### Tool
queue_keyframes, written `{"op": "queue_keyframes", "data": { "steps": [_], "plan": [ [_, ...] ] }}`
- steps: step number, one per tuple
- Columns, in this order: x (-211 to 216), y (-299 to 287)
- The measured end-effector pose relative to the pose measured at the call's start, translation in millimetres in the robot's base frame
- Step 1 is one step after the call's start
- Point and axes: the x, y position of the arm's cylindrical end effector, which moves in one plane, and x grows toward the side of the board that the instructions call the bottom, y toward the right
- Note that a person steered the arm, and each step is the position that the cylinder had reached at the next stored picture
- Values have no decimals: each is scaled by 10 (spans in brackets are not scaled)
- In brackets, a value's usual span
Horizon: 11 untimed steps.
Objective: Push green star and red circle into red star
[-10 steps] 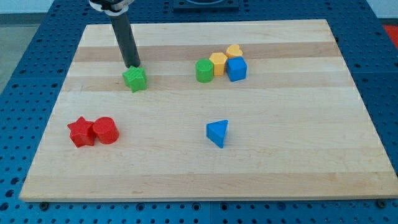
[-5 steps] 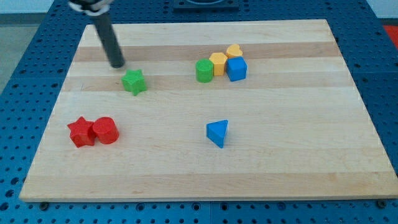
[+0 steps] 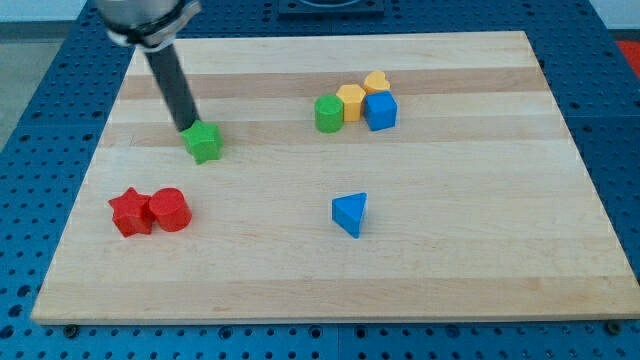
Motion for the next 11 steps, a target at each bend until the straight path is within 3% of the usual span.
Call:
{"op": "queue_keyframes", "data": {
  "steps": [1, 2, 5, 7, 9, 11],
  "plan": [
    [-141, 369],
    [-19, 576],
    [482, -94],
    [184, -166],
    [636, -228],
    [762, -236]
  ]
}}
